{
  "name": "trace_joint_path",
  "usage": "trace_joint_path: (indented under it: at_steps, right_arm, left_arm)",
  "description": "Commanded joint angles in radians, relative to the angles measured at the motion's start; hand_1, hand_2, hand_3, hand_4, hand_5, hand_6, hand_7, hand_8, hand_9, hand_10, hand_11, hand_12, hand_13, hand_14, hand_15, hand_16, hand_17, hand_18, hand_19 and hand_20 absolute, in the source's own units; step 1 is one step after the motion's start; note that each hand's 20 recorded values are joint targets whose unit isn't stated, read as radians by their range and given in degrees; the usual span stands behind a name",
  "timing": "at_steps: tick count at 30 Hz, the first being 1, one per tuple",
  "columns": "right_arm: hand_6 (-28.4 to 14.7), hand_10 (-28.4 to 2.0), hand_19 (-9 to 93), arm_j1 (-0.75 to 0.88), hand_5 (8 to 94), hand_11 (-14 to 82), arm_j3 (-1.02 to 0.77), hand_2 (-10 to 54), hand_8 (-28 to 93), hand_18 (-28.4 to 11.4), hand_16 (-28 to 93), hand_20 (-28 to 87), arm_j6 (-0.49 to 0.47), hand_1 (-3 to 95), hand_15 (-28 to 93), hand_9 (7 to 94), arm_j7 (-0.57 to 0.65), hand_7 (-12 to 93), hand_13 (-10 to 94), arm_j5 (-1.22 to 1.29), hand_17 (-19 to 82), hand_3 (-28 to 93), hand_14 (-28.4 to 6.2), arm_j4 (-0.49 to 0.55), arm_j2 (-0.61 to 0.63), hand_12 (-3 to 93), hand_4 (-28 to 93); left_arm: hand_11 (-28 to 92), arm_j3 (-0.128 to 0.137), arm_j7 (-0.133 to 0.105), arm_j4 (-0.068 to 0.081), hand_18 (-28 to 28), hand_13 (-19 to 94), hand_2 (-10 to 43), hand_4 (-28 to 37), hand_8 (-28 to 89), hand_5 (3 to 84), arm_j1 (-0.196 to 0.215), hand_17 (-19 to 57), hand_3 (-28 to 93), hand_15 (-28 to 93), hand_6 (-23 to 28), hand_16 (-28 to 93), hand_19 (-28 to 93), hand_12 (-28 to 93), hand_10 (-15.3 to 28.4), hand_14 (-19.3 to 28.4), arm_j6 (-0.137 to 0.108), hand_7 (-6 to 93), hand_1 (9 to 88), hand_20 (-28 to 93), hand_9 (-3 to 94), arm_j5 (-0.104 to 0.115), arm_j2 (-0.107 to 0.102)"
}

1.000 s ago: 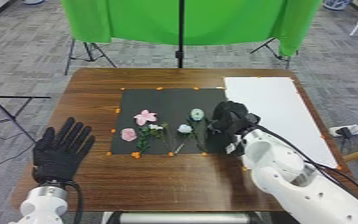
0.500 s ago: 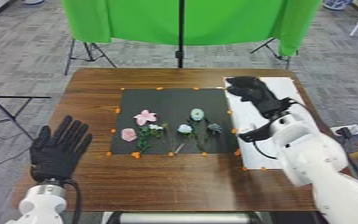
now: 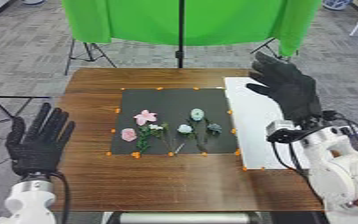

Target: Arrange flowers

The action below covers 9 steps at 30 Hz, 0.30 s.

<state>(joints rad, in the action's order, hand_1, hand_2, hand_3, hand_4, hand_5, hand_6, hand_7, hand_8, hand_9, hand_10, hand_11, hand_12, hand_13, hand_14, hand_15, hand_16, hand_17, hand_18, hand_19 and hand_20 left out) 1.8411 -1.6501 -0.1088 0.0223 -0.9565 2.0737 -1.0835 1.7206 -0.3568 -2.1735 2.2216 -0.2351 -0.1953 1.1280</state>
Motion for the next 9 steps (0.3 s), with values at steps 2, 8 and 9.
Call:
trace_joint_path:
  at_steps: [2, 8, 9]
  right_arm:
    - [0.5, -11.4, 28, 0.064, 38.5, 2.6, -0.037, 7.6, -9, -17.1, 18, 17, 0.017, 7.0, 4, 34.6, 0.0, 6, 25, 0.003, 9, 77, -14.1, 0.024, -0.006, 8.5, -28]
    - [0.2, -11.5, 28, 0.074, 39.1, 2.8, -0.041, 8.5, -9, -17.2, 19, 18, 0.019, 7.8, 5, 34.9, 0.006, 7, 25, 0.003, 9, 77, -14.3, 0.031, -0.006, 8.6, -28]
    - [0.2, -11.5, 28, 0.072, 39.1, 2.8, -0.04, 8.6, -9, -17.2, 19, 18, 0.023, 7.9, 5, 35.0, 0.004, 7, 25, 0.003, 9, 77, -14.4, 0.03, -0.005, 8.7, -28]
  left_arm:
    - [10, 0.023, -0.01, 0.004, 10.5, 24, 17.9, -28.3, -9, 40.5, 0.003, -2.0, 75, 12, 5.9, -5, 18, 7, 11.7, 8.3, 0.021, 7.5, 13.5, 13, 34.5, -0.013, -0.007]
    - [10, 0.024, -0.017, 0.003, 10.4, 24, 17.6, -28.3, -9, 40.3, -0.002, -1.9, 75, 12, 5.9, -5, 18, 7, 11.6, 8.3, 0.021, 7.5, 14.5, 13, 34.3, -0.012, -0.009]
    - [10, 0.025, -0.016, 0.001, 10.4, 24, 17.5, -28.3, -9, 40.3, -0.001, -1.9, 75, 12, 5.9, -5, 18, 8, 11.6, 8.3, 0.02, 7.5, 14.5, 13, 34.3, -0.012, -0.009]
